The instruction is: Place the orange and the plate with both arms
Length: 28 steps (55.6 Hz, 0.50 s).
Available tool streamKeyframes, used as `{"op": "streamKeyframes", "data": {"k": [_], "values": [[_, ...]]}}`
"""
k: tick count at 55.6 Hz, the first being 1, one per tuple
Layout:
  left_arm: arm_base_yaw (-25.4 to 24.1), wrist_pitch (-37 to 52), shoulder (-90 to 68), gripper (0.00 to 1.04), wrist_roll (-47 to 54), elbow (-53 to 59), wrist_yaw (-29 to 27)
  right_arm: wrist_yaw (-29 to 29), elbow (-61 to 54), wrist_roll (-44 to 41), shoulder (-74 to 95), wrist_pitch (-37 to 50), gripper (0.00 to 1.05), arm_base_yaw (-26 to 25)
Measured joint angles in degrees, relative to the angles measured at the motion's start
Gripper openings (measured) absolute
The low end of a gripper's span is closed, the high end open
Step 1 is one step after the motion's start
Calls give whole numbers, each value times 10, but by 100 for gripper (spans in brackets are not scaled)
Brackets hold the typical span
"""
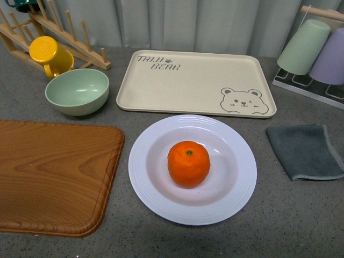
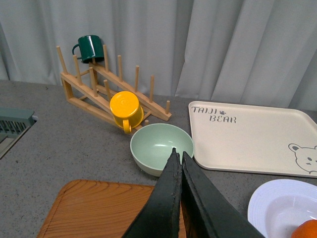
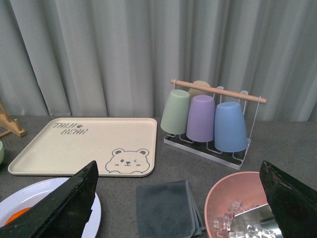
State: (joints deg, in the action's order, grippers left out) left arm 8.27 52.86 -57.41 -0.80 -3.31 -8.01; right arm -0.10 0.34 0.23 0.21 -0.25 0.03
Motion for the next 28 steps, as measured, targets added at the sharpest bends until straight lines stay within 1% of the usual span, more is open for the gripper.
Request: {"op": "streamKeyframes", "data": {"k": [13,16,21,28], "values": [[-30,-88,112,4,3,19,31,0,0,0,0,0,96,0],[-63,-118,146,4,4,21,73,0,0,0,0,0,96,0],[-80,-151,186,4,3,21,76,0,0,0,0,0,96,0],[-81,-197,237,4,4,21,79,0,0,0,0,0,96,0]]}}
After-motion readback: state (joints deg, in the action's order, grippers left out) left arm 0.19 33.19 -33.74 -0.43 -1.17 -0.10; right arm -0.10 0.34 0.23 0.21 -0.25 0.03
